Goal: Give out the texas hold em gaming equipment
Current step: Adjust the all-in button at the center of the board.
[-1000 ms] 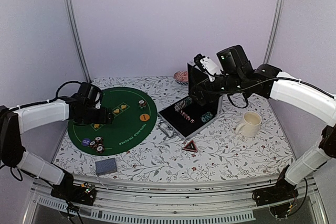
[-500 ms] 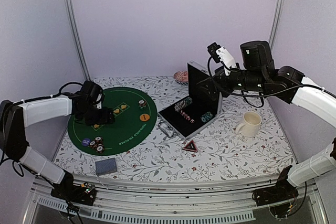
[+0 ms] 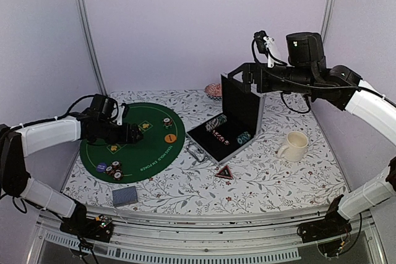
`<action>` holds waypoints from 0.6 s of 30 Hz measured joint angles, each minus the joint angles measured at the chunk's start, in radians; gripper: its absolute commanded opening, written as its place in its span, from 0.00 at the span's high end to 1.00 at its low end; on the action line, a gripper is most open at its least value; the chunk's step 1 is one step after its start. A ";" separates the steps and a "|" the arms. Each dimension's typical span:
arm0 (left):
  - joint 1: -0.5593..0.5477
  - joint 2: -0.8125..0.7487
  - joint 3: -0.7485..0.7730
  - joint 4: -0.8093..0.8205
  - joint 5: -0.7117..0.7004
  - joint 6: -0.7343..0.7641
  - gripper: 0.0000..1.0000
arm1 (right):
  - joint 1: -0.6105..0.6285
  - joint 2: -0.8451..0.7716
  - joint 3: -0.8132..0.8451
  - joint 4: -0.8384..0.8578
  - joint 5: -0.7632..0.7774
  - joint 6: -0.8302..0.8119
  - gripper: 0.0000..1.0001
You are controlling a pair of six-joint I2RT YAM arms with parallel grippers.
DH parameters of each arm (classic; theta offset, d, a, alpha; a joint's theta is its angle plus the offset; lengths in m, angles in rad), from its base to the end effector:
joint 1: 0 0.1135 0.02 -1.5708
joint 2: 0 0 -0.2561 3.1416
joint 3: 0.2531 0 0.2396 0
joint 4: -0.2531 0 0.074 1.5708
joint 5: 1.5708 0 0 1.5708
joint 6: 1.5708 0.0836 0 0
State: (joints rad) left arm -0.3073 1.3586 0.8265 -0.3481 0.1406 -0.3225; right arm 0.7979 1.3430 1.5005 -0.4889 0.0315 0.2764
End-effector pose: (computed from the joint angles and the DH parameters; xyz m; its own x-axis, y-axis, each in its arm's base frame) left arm 0.2788 -0.1008 0.1770 -0.8188 -0.0694 -0.5699 0.1319 0.9434 -0.3043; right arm 0.2329 0.2350 0.4074 -0.4081 -0.0278 -0.9125 -0.6064 0.7555 0.2482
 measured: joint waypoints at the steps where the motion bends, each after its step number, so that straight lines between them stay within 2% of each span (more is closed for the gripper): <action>1: 0.000 0.000 0.001 0.005 0.015 0.001 0.16 | 0.000 0.010 0.000 0.000 -0.008 0.039 0.01; 8: -0.006 0.000 0.003 0.022 0.058 0.006 0.15 | -0.001 0.033 -0.008 0.016 -0.049 0.159 0.01; 13: -0.006 -0.006 0.004 0.021 0.045 0.023 0.15 | -0.003 0.033 -0.005 0.027 -0.095 0.125 0.01; 18: -0.006 -0.026 0.030 0.007 -0.033 0.047 0.13 | -0.009 0.053 0.033 0.006 -0.134 0.033 0.01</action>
State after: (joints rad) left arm -0.3134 1.3327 0.8562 -0.3412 0.1078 -0.2756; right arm 0.7887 1.3960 1.5337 -0.4824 -0.1028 0.3092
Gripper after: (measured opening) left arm 0.856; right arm 0.988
